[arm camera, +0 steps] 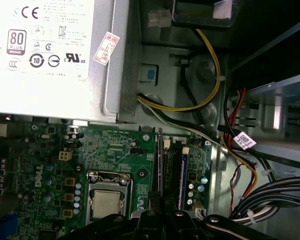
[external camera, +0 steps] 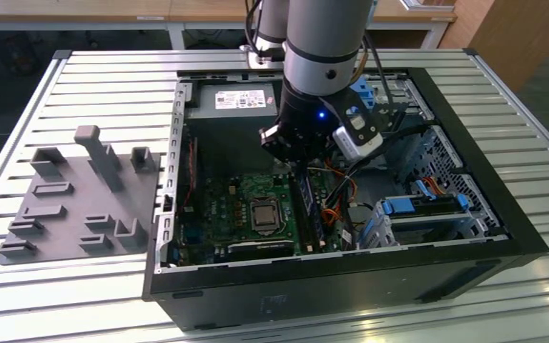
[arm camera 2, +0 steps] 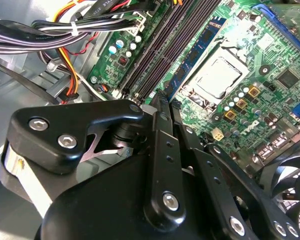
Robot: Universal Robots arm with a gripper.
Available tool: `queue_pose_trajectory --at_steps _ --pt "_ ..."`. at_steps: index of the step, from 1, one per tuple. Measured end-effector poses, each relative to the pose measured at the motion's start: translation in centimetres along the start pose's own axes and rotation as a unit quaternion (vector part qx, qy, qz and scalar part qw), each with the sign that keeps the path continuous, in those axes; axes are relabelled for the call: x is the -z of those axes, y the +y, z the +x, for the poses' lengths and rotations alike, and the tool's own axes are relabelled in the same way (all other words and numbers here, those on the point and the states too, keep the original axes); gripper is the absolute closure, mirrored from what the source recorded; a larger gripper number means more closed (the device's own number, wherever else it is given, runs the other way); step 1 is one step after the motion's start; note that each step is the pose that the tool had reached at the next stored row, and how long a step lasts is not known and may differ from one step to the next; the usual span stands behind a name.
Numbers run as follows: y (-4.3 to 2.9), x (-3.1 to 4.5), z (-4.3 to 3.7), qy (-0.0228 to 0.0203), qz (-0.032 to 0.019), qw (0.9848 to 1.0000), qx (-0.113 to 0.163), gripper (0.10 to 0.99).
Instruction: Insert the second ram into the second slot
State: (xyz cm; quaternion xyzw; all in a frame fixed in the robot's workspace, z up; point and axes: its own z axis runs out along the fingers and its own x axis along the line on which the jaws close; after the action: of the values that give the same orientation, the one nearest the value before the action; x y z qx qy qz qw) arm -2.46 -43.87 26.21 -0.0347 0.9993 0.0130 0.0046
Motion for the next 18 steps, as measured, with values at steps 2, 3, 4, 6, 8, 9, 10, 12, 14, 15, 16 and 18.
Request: queue_pose_trajectory --at_steps 2,3,4,6,8,9,10,12,14,15,16,18 --pt "0.00 -0.05 0.00 0.0000 0.0000 1.0000 0.000 0.949" --pt "0.00 -0.07 0.00 0.0000 0.0000 1.0000 0.000 0.949" --pt "0.00 -0.09 0.00 0.0000 0.0000 1.0000 0.000 0.949" --pt "-0.01 -0.24 0.00 0.0000 0.0000 1.0000 0.000 0.949" --pt "-0.01 -0.39 0.00 0.0000 0.0000 1.0000 0.000 0.949" --pt "-0.01 -0.41 0.01 0.0000 0.0000 1.0000 0.000 0.949" --pt "-0.01 -0.42 0.00 0.0000 0.0000 1.0000 0.000 0.949" --pt "-0.01 -0.45 0.00 0.0000 0.0000 1.0000 0.000 0.949" --pt "-0.01 -0.51 0.01 0.0000 -0.0001 1.0000 0.000 0.949" --pt "-0.01 -0.56 0.00 -0.0001 -0.0001 1.0000 0.000 0.949" --pt "-0.01 -0.61 0.00 0.0000 0.0000 1.0000 0.000 0.949" --pt "-0.02 -0.73 0.01 0.0000 0.0000 1.0000 0.000 0.949"
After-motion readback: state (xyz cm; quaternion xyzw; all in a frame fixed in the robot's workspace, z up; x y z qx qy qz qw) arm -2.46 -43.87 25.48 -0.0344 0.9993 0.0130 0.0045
